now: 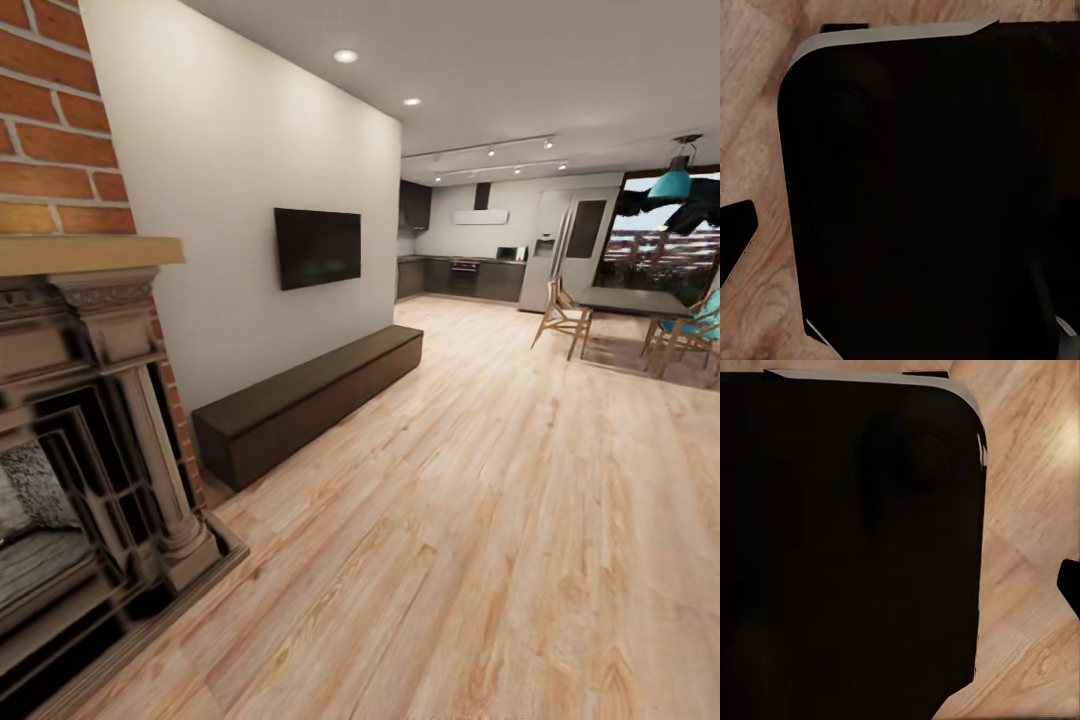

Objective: Turn on the radio receiver that's on the table in the living room.

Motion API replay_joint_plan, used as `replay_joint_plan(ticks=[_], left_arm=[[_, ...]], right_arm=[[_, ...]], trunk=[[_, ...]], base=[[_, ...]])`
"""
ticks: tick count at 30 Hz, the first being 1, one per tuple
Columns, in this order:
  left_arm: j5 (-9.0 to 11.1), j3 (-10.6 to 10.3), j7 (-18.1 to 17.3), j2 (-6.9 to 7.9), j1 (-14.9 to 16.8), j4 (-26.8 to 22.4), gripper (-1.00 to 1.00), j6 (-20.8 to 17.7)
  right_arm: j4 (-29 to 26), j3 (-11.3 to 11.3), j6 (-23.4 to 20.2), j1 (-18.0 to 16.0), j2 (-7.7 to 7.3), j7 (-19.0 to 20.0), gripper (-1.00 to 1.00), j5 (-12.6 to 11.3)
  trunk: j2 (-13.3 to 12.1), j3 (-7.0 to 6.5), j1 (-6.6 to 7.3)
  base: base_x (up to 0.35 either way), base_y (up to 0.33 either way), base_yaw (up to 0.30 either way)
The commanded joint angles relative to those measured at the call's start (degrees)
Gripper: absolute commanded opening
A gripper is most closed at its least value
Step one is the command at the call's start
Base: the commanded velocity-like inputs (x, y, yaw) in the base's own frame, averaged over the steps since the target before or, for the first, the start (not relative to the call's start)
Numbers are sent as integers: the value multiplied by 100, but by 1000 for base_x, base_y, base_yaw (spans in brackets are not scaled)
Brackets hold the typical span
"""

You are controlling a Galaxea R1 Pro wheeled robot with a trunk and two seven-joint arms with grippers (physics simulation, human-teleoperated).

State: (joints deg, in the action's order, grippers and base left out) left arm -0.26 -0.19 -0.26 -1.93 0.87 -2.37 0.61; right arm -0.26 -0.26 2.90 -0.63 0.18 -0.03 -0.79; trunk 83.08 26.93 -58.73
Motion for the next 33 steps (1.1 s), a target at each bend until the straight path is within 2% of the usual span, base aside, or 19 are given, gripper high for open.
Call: replay_joint_plan(ticks=[1,33], left_arm=[[2,-1,2,0,0,-3,100,0],[8,5,9,-3,-1,-17,100,9]], right_arm=[[0,0,0,0,0,4,100,0],[0,0,0,-1,0,-5,100,0]], trunk=[[0,0,0],[0,0,0]], base=[[0,0,-286],[0,0,-286]])
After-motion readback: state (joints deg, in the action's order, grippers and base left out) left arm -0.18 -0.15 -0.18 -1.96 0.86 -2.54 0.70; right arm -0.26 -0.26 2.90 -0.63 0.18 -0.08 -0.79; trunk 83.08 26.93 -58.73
